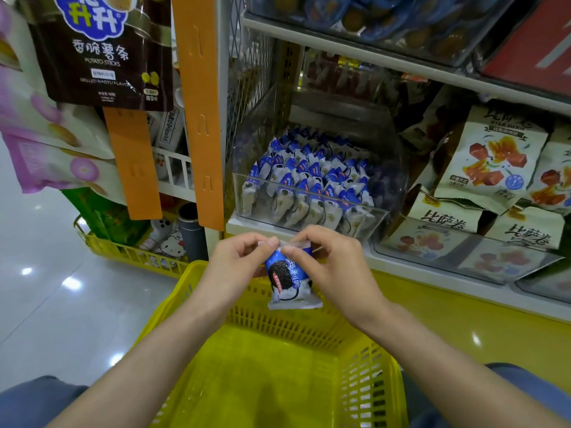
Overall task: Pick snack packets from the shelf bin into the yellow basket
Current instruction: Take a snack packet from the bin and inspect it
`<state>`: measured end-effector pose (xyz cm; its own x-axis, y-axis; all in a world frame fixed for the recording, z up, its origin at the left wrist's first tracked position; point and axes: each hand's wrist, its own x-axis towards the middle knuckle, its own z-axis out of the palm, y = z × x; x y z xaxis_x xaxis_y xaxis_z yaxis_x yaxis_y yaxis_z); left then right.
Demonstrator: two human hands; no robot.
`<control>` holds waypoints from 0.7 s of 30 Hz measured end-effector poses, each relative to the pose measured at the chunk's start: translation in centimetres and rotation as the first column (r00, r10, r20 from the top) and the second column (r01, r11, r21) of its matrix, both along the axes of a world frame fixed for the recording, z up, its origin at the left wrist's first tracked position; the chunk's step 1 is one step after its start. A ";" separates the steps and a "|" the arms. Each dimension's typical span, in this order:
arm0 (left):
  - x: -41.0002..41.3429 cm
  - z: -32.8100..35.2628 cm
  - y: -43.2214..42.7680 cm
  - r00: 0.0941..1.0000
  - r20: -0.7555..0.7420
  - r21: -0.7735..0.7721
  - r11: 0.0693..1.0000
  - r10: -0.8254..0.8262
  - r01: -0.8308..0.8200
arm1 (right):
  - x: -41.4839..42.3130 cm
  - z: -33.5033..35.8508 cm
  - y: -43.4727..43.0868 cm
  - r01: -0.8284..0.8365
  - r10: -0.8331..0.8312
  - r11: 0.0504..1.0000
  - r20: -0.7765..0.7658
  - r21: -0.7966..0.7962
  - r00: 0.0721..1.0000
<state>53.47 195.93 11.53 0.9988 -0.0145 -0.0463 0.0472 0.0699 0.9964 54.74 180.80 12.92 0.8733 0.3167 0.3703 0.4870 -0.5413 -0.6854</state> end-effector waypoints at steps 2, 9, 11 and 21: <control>0.0 0.0 0.0 0.999 -0.030 -0.032 0.999 -0.013 0.012 | 0.1 0.2 -0.2 0.000 0.018 0.991 0.137 -0.131 0.990; -0.2 -0.3 -0.4 0.986 -0.091 0.054 0.988 -0.142 0.148 | 1.1 0.6 -0.2 0.279 -0.178 0.914 -0.327 0.295 0.928; 0.0 -0.3 -0.4 0.992 -0.074 0.064 0.992 -0.104 0.109 | 1.1 0.8 -0.2 0.320 -0.108 0.857 -0.468 0.404 0.877; 0.4 -1.8 -0.5 0.976 0.212 0.285 0.951 0.057 -0.118 | 0.2 0.3 1.0 0.130 0.072 0.895 -0.425 0.428 0.902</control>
